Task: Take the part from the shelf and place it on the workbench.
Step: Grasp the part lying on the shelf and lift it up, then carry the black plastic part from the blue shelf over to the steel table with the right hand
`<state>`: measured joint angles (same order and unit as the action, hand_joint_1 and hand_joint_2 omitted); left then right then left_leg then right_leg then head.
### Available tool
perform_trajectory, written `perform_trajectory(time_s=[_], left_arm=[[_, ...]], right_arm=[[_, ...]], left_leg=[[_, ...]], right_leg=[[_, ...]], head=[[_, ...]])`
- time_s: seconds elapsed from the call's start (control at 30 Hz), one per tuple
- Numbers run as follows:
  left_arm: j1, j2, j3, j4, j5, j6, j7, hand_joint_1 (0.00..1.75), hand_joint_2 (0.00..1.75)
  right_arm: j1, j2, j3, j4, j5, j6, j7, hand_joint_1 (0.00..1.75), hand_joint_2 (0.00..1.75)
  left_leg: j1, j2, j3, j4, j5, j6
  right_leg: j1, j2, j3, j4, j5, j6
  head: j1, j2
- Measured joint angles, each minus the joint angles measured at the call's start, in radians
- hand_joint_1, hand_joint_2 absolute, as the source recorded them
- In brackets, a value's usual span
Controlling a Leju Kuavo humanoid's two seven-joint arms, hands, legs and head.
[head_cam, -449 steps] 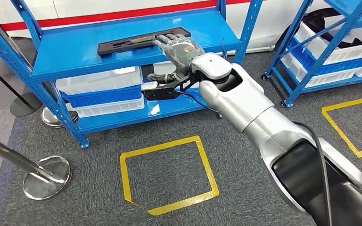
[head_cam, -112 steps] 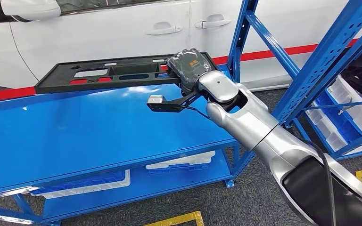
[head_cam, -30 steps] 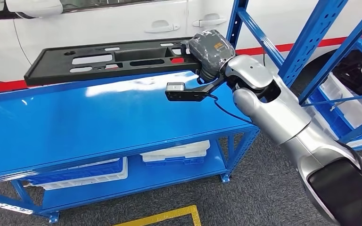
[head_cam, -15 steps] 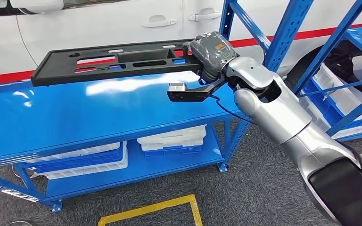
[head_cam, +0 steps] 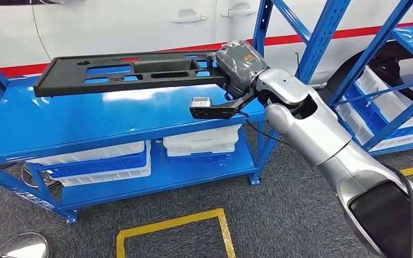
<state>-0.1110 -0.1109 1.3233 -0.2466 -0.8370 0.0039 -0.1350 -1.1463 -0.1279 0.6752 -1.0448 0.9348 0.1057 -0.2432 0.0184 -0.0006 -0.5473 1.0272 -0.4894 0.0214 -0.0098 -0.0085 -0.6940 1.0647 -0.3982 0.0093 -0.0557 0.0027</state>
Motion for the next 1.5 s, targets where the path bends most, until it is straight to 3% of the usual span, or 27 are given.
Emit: perform_trajectory(time_s=[0.07, 0.13, 0.17, 0.2, 0.27, 0.3, 0.37, 0.43, 0.5, 0.53, 0.63, 0.67, 0.7, 0.73, 0.8, 0.87, 0.9, 0.97, 1.03, 1.13, 1.17, 1.23, 1.27, 1.3, 1.37, 1.4, 1.5], left_arm=[[-0.002, -0.002, 0.000, -0.001, 0.000, 0.001, 0.000, 0.00, 1.75], [-0.001, -0.002, 0.000, -0.003, 0.000, 0.004, 0.001, 0.00, 1.75], [0.000, -0.003, 0.000, -0.004, -0.001, 0.004, 0.002, 0.00, 1.75], [0.000, -0.003, 0.000, -0.005, -0.001, 0.005, 0.003, 0.00, 1.75], [0.000, -0.003, 0.000, -0.007, -0.002, 0.006, 0.006, 0.00, 1.75], [0.000, -0.005, 0.000, -0.007, -0.002, 0.006, 0.008, 0.00, 1.75], [0.000, -0.009, -0.001, -0.008, -0.004, 0.007, 0.011, 0.00, 1.75], [0.003, -0.011, -0.001, -0.009, -0.005, 0.008, 0.014, 0.00, 1.75], [0.004, -0.011, -0.001, -0.011, -0.007, 0.008, 0.015, 0.00, 1.75], [0.003, -0.011, -0.002, -0.011, -0.007, 0.008, 0.015, 0.00, 1.75], [0.004, -0.010, -0.002, -0.013, -0.006, 0.008, 0.016, 0.00, 1.75], [0.005, -0.010, -0.002, -0.014, -0.006, 0.008, 0.015, 0.00, 1.75], [0.005, -0.009, -0.002, -0.015, -0.006, 0.009, 0.015, 0.00, 1.75], [0.005, -0.008, -0.002, -0.016, -0.006, 0.009, 0.015, 0.00, 1.75], [0.004, -0.008, -0.002, -0.017, -0.006, 0.009, 0.015, 0.00, 1.75], [0.004, -0.009, -0.002, -0.019, -0.005, 0.008, 0.015, 0.00, 1.75], [0.004, -0.009, -0.002, -0.019, -0.004, 0.008, 0.015, 0.00, 1.75], [0.005, -0.009, -0.002, -0.019, -0.002, 0.008, 0.015, 0.00, 1.75], [0.004, -0.009, -0.002, -0.019, -0.002, 0.008, 0.015, 0.00, 1.75], [0.003, -0.010, -0.002, -0.019, -0.001, 0.008, 0.015, 0.00, 1.75], [0.003, -0.009, -0.002, -0.019, -0.001, 0.008, 0.015, 0.00, 1.75], [0.004, -0.009, -0.002, -0.020, -0.001, 0.008, 0.015, 0.00, 1.75], [0.004, -0.009, -0.002, -0.020, -0.001, 0.008, 0.016, 0.00, 1.75], [0.004, -0.012, -0.002, -0.019, -0.001, 0.008, 0.016, 0.00, 1.75], [0.003, -0.020, -0.002, -0.020, -0.001, 0.008, 0.017, 0.00, 1.75], [0.004, -0.023, -0.002, -0.021, -0.002, 0.008, 0.018, 0.00, 1.75], [0.005, -0.021, -0.003, -0.023, -0.002, 0.008, 0.019, 0.00, 1.75]], right_arm=[[0.000, -0.001, 0.000, 0.006, -0.001, -0.001, -0.004, 1.75, 1.75], [0.002, -0.001, 0.003, 0.012, -0.004, -0.002, -0.007, 1.75, 1.75], [0.002, -0.001, 0.006, 0.014, -0.005, -0.002, -0.008, 1.75, 1.75], [0.002, -0.001, 0.009, 0.017, -0.006, -0.003, -0.008, 1.75, 1.75], [0.002, -0.001, 0.015, 0.021, -0.009, -0.004, -0.008, 1.75, 1.75], [0.002, 0.000, 0.017, 0.022, -0.010, -0.005, -0.008, 1.75, 1.75], [0.001, 0.003, 0.018, 0.023, -0.011, -0.010, -0.008, 1.75, 1.75], [0.000, 0.004, 0.020, 0.026, -0.011, -0.016, -0.009, 1.75, 1.75], [0.001, 0.006, 0.023, 0.030, -0.009, -0.021, -0.008, 1.75, 1.75], [0.001, 0.007, 0.025, 0.032, -0.007, -0.023, -0.008, 1.75, 1.75], [0.002, 0.011, 0.034, 0.037, 0.000, -0.024, -0.008, 1.75, 1.75], [0.003, 0.012, 0.036, 0.039, 0.001, -0.024, -0.008, 1.75, 1.75], [0.005, 0.012, 0.038, 0.041, 0.002, -0.024, -0.008, 1.75, 1.75], [0.006, 0.012, 0.039, 0.042, 0.002, -0.024, -0.008, 1.75, 1.75], [0.007, 0.012, 0.039, 0.044, 0.002, -0.024, -0.008, 1.75, 1.75], [0.006, 0.014, 0.039, 0.044, 0.002, -0.025, -0.007, 1.75, 1.75], [0.006, 0.014, 0.039, 0.045, 0.002, -0.026, -0.006, 1.75, 1.75], [0.008, 0.015, 0.039, 0.047, 0.002, -0.027, -0.006, 1.75, 1.75], [0.010, 0.015, 0.040, 0.051, 0.002, -0.027, -0.006, 1.75, 1.75], [0.011, 0.015, 0.041, 0.054, 0.002, -0.027, -0.006, 1.75, 1.75], [0.012, 0.015, 0.042, 0.056, 0.002, -0.027, -0.006, 1.75, 1.75], [0.015, 0.016, 0.044, 0.060, 0.002, -0.027, -0.006, 1.75, 1.75], [0.016, 0.016, 0.045, 0.062, 0.002, -0.027, -0.006, 1.75, 1.75], [0.015, 0.017, 0.046, 0.063, 0.002, -0.027, -0.006, 1.75, 1.75], [0.012, 0.020, 0.047, 0.065, 0.003, -0.028, -0.006, 1.75, 1.75], [0.010, 0.021, 0.047, 0.065, 0.004, -0.028, -0.006, 1.75, 1.75], [0.008, 0.024, 0.048, 0.070, 0.005, -0.028, -0.005, 1.75, 1.75]], left_leg=[[0.001, 0.005, -0.026, -0.004, 0.026, 0.016], [-0.002, 0.007, -0.057, -0.003, 0.050, 0.023], [-0.004, 0.007, -0.072, -0.002, 0.061, 0.024], [-0.006, 0.007, -0.088, -0.001, 0.073, 0.024], [-0.009, 0.006, -0.116, 0.002, 0.095, 0.021], [-0.011, 0.006, -0.127, 0.004, 0.104, 0.018], [-0.011, 0.006, -0.139, 0.003, 0.124, 0.010], [-0.008, 0.007, -0.141, -0.010, 0.147, -0.002], [-0.007, 0.002, -0.150, -0.013, 0.140, -0.013], [-0.006, 0.000, -0.161, 0.009, 0.107, -0.018], [0.001, 0.000, -0.201, 0.178, -0.030, -0.032], [0.004, 0.000, -0.206, 0.232, -0.043, -0.037], [0.006, 0.000, -0.200, 0.263, -0.032, -0.042], [0.008, 0.000, -0.179, 0.261, -0.006, -0.046], [0.014, -0.001, -0.094, 0.166, 0.030, -0.058], [0.015, -0.006, -0.013, 0.046, 0.008, -0.056], [0.012, -0.009, 0.006, 0.014, -0.008, -0.051], [0.011, -0.009, 0.002, 0.005, -0.006, -0.034], [0.010, -0.004, -0.014, 0.005, 0.008, -0.013], [0.002, 0.001, -0.047, 0.006, 0.035, 0.011], [-0.003, 0.001, -0.058, 0.007, 0.044, 0.014], [-0.015, -0.002, -0.078, 0.008, 0.058, 0.018], [-0.022, -0.004, -0.085, 0.008, 0.065, 0.020], [-0.026, -0.005, -0.090, 0.008, 0.071, 0.022], [-0.031, -0.006, -0.099, 0.006, 0.085, 0.020], [-0.028, -0.005, -0.102, 0.003, 0.093, 0.015], [-0.025, -0.006, -0.112, -0.013, 0.110, -0.002]], right_leg=[[-0.002, 0.006, -0.025, 0.072, -0.088, 0.006], [-0.003, 0.006, -0.045, 0.193, -0.172, 0.011], [-0.003, 0.007, -0.044, 0.239, -0.179, 0.011], [-0.003, 0.007, -0.033, 0.260, -0.163, 0.011], [0.000, 0.007, 0.036, 0.203, -0.104, 0.001], [0.004, 0.007, 0.090, 0.135, -0.098, -0.008], [0.013, 0.006, 0.177, 0.002, -0.122, -0.021], [0.019, 0.005, 0.199, -0.054, -0.128, -0.026], [0.014, 0.000, 0.187, -0.070, -0.097, -0.034], [0.009, -0.003, 0.178, -0.080, -0.081, -0.040], [0.003, -0.005, 0.136, -0.080, -0.043, -0.047], [0.002, -0.005, 0.119, -0.074, -0.033, -0.046], [0.001, -0.006, 0.101, -0.068, -0.024, -0.043], [-0.001, -0.006, 0.082, -0.061, -0.016, -0.038], [-0.005, -0.007, 0.050, -0.044, -0.004, -0.026], [-0.003, -0.006, 0.029, -0.029, 0.008, -0.014], [0.000, -0.006, 0.023, -0.025, 0.015, -0.009], [-0.001, -0.004, 0.017, -0.023, 0.024, 0.000], [-0.004, -0.002, 0.002, 0.008, -0.017, 0.007], [-0.004, 0.001, -0.041, 0.179, -0.156, 0.011], [-0.002, 0.002, -0.049, 0.235, -0.179, 0.008], [0.006, 0.003, -0.023, 0.257, -0.162, -0.008], [0.014, 0.005, 0.016, 0.213, -0.134, -0.025], [0.025, 0.008, 0.062, 0.146, -0.114, -0.050], [0.045, 0.010, 0.142, 0.014, -0.105, -0.093], [0.051, 0.011, 0.159, -0.022, -0.108, -0.104], [0.049, 0.008, 0.163, -0.070, -0.073, -0.102]], head=[[0.001, 0.000], [0.001, 0.000], [0.001, 0.000], [0.001, 0.000], [0.001, 0.000], [0.001, 0.000], [0.001, 0.000], [0.002, 0.000], [0.002, 0.000], [0.002, 0.000], [0.001, 0.000], [0.001, 0.000], [0.001, 0.000], [0.001, 0.000], [0.001, 0.000], [0.002, 0.000], [0.002, 0.000], [0.002, 0.000], [0.003, 0.000], [0.003, 0.000], [0.003, 0.000], [0.003, 0.000], [0.003, 0.000], [0.002, 0.000], [0.000, 0.000], [0.000, 0.000], [0.000, 0.000]])
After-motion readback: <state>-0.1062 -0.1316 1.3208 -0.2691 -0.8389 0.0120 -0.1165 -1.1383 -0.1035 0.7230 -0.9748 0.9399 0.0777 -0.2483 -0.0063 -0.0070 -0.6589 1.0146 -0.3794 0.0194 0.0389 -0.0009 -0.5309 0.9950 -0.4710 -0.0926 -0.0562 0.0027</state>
